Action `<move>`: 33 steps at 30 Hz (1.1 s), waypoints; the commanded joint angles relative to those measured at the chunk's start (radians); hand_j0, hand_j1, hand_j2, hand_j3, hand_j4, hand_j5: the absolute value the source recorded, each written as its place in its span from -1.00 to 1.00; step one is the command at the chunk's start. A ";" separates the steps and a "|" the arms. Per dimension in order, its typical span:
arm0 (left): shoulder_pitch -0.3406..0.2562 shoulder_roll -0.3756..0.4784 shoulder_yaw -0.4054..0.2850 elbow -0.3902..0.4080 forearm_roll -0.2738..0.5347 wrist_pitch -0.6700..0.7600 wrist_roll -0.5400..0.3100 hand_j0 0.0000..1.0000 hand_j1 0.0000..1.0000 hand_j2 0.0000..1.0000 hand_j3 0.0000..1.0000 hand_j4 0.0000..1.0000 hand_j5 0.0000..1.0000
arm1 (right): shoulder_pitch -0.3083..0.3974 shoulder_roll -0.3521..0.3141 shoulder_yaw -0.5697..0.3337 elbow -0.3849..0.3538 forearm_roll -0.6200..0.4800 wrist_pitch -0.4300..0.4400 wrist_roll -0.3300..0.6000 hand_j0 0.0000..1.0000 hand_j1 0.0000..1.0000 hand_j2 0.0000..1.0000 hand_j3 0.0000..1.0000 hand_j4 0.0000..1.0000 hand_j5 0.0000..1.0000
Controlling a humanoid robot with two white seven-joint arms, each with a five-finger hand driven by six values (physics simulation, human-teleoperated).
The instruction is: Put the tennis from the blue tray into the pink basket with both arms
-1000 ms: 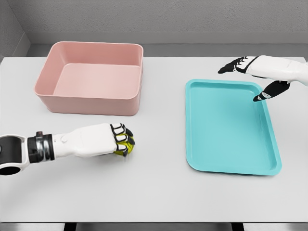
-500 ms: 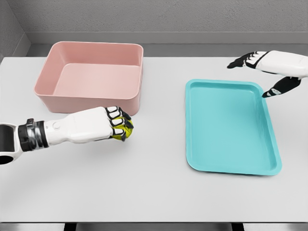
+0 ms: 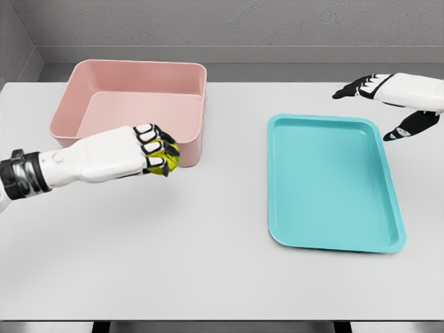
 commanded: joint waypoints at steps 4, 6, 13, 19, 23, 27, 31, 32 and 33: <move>-0.002 0.019 0.043 0.000 0.023 0.000 0.001 -0.25 -0.25 -0.25 -0.25 -0.25 -0.25 | 0.000 -0.001 -0.001 -0.002 -0.007 0.002 0.000 1.00 1.00 1.00 1.00 1.00 1.00; -0.003 0.025 0.055 0.000 0.034 0.000 0.001 -0.26 -0.26 -0.26 -0.26 -0.26 -0.26 | 0.000 0.001 -0.001 -0.005 -0.007 0.002 0.000 1.00 1.00 1.00 1.00 1.00 1.00; -0.037 0.034 0.056 0.006 0.043 0.000 0.001 -0.26 -0.26 -0.26 -0.26 -0.26 -0.26 | 0.000 0.004 -0.002 -0.033 -0.008 0.002 -0.004 1.00 1.00 1.00 1.00 1.00 1.00; -0.043 0.031 0.073 0.034 0.039 0.000 0.001 -0.27 -0.27 -0.27 -0.27 -0.27 -0.27 | 0.000 0.008 -0.002 -0.049 -0.008 0.002 -0.008 1.00 1.00 1.00 1.00 1.00 1.00; -0.067 0.022 0.075 0.061 0.037 0.000 -0.001 -0.26 -0.26 -0.26 -0.26 -0.26 -0.26 | 0.018 0.005 -0.001 -0.046 -0.008 0.002 -0.117 1.00 1.00 1.00 1.00 1.00 1.00; -0.081 0.002 0.075 0.103 0.036 0.000 -0.002 -0.28 -0.28 -0.28 -0.28 -0.28 -0.28 | 0.020 0.012 -0.002 -0.043 -0.008 0.002 -0.117 1.00 1.00 1.00 1.00 1.00 1.00; -0.092 -0.032 0.073 0.161 0.028 0.000 -0.002 -0.28 -0.28 -0.28 -0.28 -0.28 -0.28 | 0.021 0.007 -0.040 -0.037 -0.008 0.002 -0.112 1.00 1.00 1.00 1.00 1.00 1.00; -0.092 -0.040 0.075 0.166 0.026 0.000 -0.002 -0.28 -0.28 -0.28 -0.28 -0.28 -0.28 | 0.021 0.010 -0.040 -0.039 -0.007 0.002 -0.112 1.00 1.00 1.00 1.00 1.00 1.00; -0.097 -0.047 0.073 0.179 0.026 0.000 -0.002 -0.28 -0.28 -0.28 -0.28 -0.28 -0.28 | 0.026 0.010 -0.037 -0.037 -0.008 0.002 -0.116 1.00 1.00 1.00 1.00 1.00 1.00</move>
